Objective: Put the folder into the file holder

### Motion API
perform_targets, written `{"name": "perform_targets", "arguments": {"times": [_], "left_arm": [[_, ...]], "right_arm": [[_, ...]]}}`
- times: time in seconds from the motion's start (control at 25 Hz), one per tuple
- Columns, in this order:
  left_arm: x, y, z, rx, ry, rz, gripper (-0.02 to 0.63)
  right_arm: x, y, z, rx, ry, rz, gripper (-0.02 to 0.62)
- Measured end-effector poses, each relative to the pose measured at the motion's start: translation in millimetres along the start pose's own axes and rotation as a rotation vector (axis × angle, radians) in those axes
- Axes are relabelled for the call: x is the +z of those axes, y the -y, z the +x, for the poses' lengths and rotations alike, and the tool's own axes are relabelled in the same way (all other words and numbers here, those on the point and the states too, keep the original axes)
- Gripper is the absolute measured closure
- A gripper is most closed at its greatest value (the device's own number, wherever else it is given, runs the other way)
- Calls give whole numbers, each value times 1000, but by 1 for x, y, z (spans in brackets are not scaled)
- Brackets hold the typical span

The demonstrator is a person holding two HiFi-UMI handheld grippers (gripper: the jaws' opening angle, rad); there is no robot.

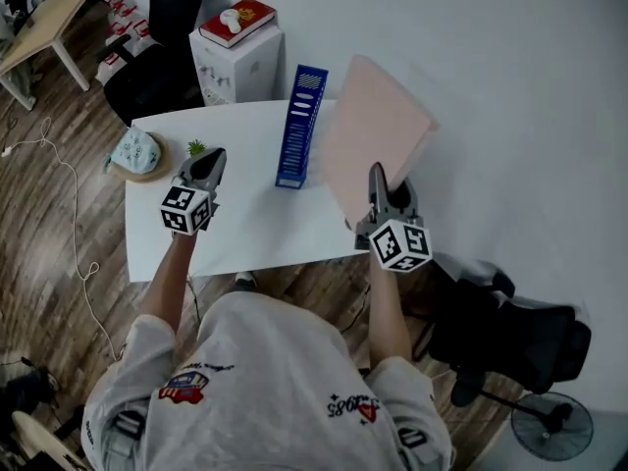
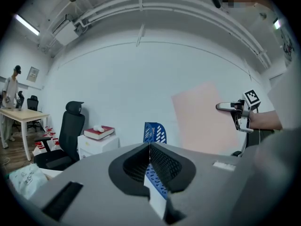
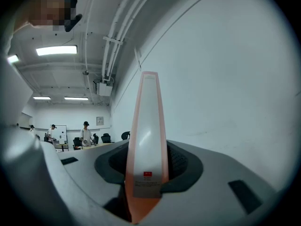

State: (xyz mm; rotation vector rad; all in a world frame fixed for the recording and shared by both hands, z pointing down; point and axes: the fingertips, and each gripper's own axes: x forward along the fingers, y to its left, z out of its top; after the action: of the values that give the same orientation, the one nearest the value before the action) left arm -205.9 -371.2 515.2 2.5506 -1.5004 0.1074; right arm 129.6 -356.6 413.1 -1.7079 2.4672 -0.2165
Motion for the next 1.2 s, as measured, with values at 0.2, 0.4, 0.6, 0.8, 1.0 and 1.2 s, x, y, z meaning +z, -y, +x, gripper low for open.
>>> {"name": "perform_targets", "arguments": {"times": [0.2, 0.4, 0.6, 0.8, 1.0, 1.2], "left_arm": [[5, -8, 38, -92, -21, 24, 600], [7, -12, 53, -143, -10, 42, 600], [-5, -18, 42, -157, -23, 39, 600], [-6, -18, 35, -157, -20, 39, 600], [-13, -18, 32, -146, -24, 23, 600], [-22, -14, 20, -121, -25, 13, 600]], "right_arm": [[8, 10, 8, -85, 35, 2, 433], [4, 7, 7, -128, 66, -10, 433], [-6, -1, 1, -161, 76, -2, 433], [-4, -9, -7, -154, 83, 2, 433], [-6, -18, -4, -126, 87, 10, 433], [-12, -31, 0, -66, 64, -4, 433]]}}
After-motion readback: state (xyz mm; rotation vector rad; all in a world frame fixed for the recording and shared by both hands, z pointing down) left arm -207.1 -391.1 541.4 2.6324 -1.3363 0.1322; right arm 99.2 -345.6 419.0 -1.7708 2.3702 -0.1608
